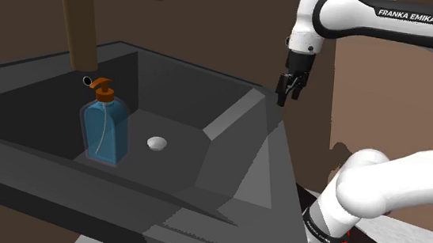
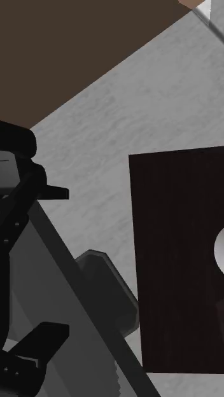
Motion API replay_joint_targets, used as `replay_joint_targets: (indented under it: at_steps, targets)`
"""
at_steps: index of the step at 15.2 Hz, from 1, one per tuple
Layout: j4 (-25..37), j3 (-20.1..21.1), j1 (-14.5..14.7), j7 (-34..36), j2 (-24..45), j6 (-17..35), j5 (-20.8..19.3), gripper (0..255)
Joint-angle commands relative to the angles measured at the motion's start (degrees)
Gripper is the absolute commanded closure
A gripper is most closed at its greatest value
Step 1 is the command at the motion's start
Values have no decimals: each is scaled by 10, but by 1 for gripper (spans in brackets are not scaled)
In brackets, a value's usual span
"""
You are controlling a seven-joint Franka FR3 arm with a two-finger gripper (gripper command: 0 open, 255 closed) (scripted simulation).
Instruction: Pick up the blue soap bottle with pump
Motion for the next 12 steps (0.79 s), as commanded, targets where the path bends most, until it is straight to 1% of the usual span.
replay_joint_targets:
  at_steps: [1,6,12]
  targets:
    - [0,0,0,0,0,0,0,0]
    - [16,30,32,16,53,57,38,0]
    - [51,65,66,31,124,120,75,0]
